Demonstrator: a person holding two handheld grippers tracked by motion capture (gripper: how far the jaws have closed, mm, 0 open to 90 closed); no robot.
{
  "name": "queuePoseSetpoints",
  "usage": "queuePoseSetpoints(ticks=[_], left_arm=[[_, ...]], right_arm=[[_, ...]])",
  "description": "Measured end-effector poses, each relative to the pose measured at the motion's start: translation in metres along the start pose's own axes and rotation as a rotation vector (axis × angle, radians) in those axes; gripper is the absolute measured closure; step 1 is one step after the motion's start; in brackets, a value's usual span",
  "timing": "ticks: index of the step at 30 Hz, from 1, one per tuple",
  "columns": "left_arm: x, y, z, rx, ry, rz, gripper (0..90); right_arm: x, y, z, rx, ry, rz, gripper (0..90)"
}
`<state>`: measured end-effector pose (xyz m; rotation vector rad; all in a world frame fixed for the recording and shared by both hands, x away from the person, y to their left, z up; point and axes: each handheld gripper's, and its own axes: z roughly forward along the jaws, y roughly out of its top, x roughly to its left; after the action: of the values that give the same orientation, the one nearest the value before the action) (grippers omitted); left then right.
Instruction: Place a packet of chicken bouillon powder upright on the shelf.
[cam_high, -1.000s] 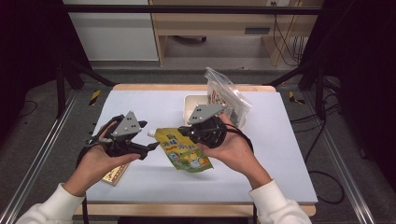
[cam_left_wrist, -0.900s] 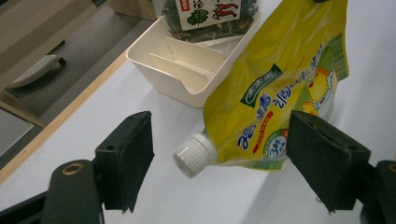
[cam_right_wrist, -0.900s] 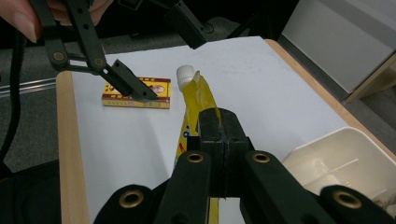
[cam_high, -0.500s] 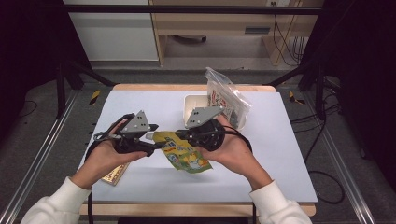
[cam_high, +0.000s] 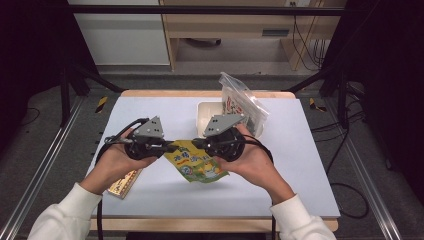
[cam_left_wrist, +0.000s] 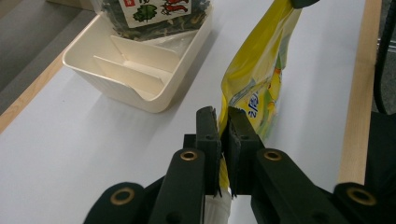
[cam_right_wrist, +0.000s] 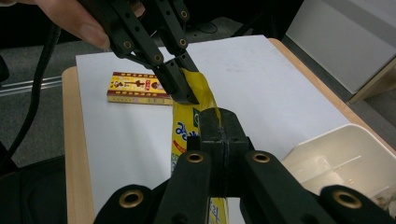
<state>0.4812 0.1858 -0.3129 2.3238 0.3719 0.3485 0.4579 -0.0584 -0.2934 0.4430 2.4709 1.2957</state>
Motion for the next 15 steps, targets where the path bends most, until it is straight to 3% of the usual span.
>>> queuePoseSetpoints(ticks=[6,8,13,15], left_arm=[[0.001,0.008,-0.006,0.000,0.016,0.013,85.8],[0.001,0.011,-0.007,0.015,0.014,0.036,86.1],[-0.001,0.019,0.002,0.069,-0.008,0.071,86.3],[-0.003,0.021,0.005,0.059,-0.019,0.081,86.7]], right_arm=[[0.003,-0.001,-0.003,-0.003,-0.004,0.000,90.0],[0.004,-0.003,-0.005,-0.004,-0.005,0.001,90.0],[0.004,-0.009,-0.007,0.040,-0.016,0.003,90.0],[0.003,-0.013,-0.007,0.062,-0.009,0.002,86.9]])
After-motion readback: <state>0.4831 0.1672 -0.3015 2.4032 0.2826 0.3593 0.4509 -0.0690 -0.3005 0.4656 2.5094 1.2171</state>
